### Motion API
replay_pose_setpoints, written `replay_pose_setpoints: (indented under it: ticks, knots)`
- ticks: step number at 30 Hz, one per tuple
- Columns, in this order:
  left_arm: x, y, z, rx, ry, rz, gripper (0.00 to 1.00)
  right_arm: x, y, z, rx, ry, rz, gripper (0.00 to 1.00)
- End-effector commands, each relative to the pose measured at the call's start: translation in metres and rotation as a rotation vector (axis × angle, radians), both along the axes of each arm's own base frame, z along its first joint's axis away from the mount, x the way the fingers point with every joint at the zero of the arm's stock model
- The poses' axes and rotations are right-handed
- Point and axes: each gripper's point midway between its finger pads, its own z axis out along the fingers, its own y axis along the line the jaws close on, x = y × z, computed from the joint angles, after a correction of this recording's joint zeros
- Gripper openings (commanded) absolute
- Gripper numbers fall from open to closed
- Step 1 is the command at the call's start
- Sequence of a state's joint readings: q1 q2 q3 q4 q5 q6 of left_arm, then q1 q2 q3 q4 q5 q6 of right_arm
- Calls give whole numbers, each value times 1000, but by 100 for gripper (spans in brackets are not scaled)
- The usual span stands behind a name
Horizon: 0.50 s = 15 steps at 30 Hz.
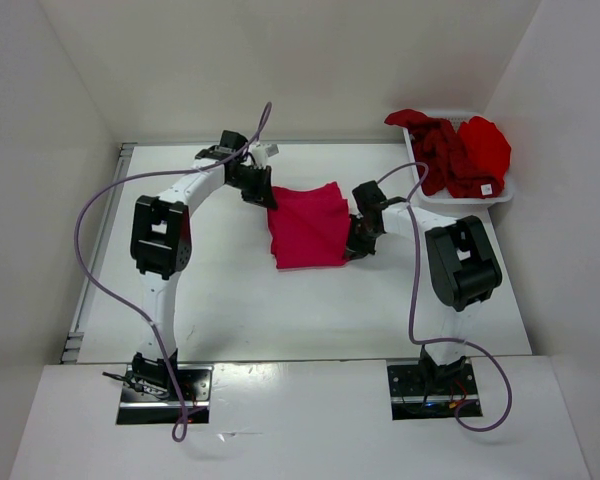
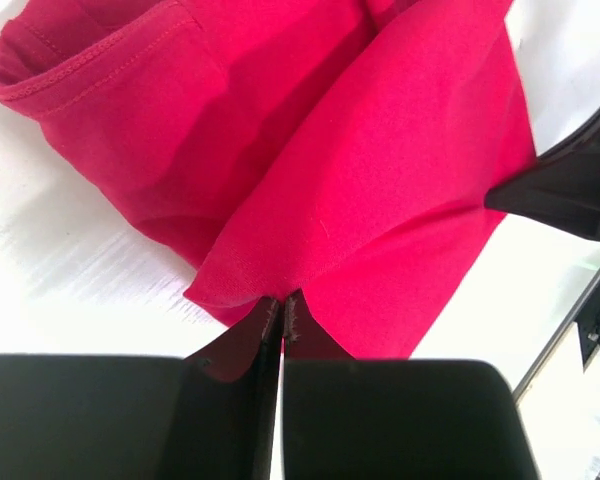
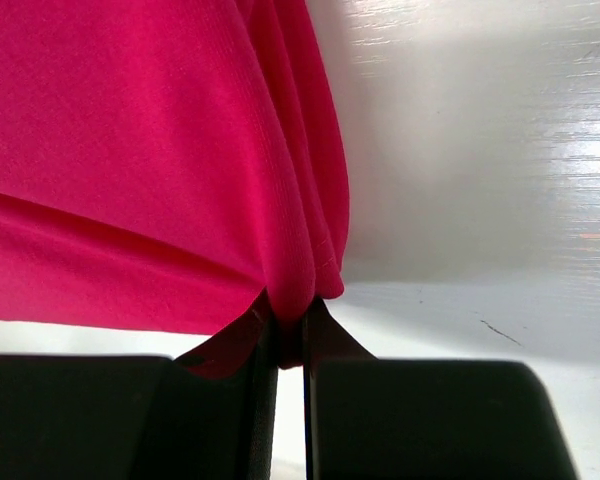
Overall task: Fold and stack the t-shirts
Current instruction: Smooth out wrinkles on the folded tshirt
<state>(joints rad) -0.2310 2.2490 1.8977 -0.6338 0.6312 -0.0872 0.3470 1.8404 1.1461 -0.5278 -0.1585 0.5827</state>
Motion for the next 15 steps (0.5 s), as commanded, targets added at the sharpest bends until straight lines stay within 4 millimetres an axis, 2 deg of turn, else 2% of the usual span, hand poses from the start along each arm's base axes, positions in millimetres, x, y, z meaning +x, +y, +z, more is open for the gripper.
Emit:
replay_pose_setpoints:
  ticks: [1,3,5,6,7,8,10,13,14,15]
  knots:
    - [13,10,34,-33,-91,29,0,-11,-7,6,-44,1,29,0]
    - [13,10,32,-33,-91,29,0,-11,-7,6,-44,1,29,2]
    - [14,12,20,-16,-70,28,0,-11,-7,6,-44,1,29,11]
    - [13,12,15,-14,-62,28,0,-11,-7,6,-44,1,29,18]
    - [15,13,14,-4,-64,35,0,-12,-6,6,-36,4,32,37]
    - [15,15,1,9,-40,39,0,-9,-5,10,-29,-16,32,45]
    - [21,18,-4,10,-38,49,0,-9,-5,10,-31,-19,41,59]
    - [32,18,-8,19,-50,65,0,-1,-3,22,-22,-58,50,64]
    - [35,18,-4,16,-64,65,0,-1,-3,22,-22,-58,50,64]
    - [35,18,-10,19,-52,65,0,0,-2,26,-18,-69,50,64]
